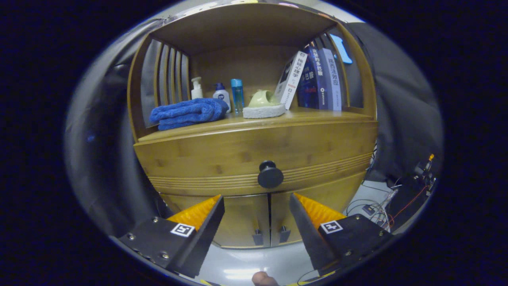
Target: Pull open the drawer, take out the items inside it, and place them on the countertop above the cabinet.
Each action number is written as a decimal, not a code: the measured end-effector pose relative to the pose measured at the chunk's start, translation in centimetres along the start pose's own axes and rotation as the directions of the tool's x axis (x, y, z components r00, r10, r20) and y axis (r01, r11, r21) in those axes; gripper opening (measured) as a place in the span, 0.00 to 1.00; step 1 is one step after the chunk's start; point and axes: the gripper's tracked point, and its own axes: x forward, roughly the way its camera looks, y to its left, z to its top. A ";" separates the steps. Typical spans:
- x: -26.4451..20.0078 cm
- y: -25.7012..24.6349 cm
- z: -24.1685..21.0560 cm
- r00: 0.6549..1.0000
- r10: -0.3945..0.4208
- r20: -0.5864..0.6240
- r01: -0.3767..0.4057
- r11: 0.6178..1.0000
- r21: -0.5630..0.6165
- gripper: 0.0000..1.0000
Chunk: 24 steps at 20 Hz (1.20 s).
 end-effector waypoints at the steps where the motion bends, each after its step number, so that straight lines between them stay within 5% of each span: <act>1: -1.3 -0.1 0.2 1.000 -0.004 0.011 0.004 1.000 -0.004 0.99; 14: -14.7 2.4 3.7 0.990 0.067 0.124 -0.066 0.998 -0.017 0.99; 24: -21.3 3.8 11.5 0.960 0.101 0.260 -0.083 0.993 -0.080 0.99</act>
